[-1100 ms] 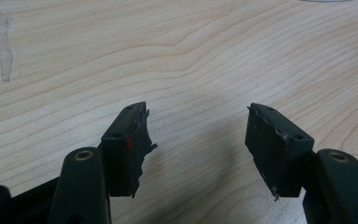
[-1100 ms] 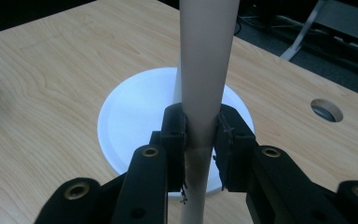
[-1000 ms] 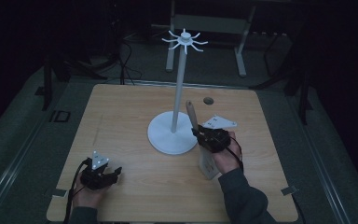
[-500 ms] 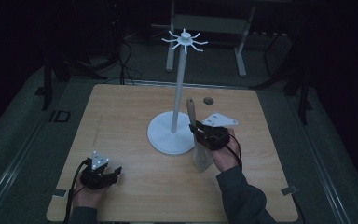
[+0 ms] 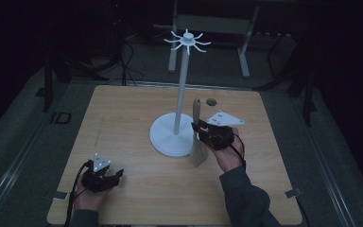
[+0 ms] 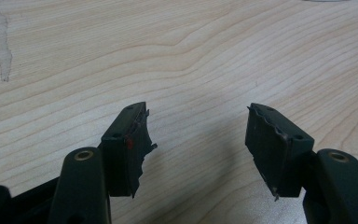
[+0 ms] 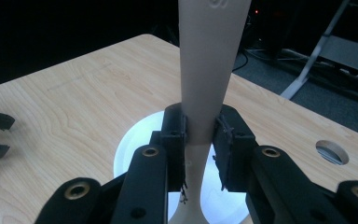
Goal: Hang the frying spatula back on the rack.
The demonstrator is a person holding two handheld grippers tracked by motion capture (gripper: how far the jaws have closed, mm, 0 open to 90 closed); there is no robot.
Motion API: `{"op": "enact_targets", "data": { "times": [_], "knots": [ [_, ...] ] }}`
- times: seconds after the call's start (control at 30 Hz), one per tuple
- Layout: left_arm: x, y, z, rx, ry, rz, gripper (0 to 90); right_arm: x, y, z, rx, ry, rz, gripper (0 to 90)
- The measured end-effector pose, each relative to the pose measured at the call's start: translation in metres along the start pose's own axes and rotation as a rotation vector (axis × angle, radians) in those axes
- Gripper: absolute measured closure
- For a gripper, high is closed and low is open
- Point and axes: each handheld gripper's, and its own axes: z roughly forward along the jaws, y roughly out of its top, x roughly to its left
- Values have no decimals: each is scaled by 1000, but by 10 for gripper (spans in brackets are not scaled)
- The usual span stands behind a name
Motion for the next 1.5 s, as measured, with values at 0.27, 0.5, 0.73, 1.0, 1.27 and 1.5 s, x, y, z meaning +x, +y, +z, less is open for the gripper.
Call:
{"op": "enact_targets", "data": {
  "times": [0.27,0.5,0.73,1.0,1.27,1.5],
  "knots": [
    [0,0,0,0,-1,1,395,-3,4,-3,-26,-9,2,748],
    [0,0,0,0,0,1,395,-6,10,-4,-43,-15,9,748],
    [0,0,0,-1,1,1,395,-10,15,-5,-62,-16,19,748],
    [1,0,0,1,0,2,395,-14,21,-5,-73,-21,34,747],
    [1,0,0,-1,1,0,395,-19,29,-5,-86,-20,46,747],
    [1,0,0,-1,1,0,395,-21,36,-7,-104,-21,53,747]
  ]
}}
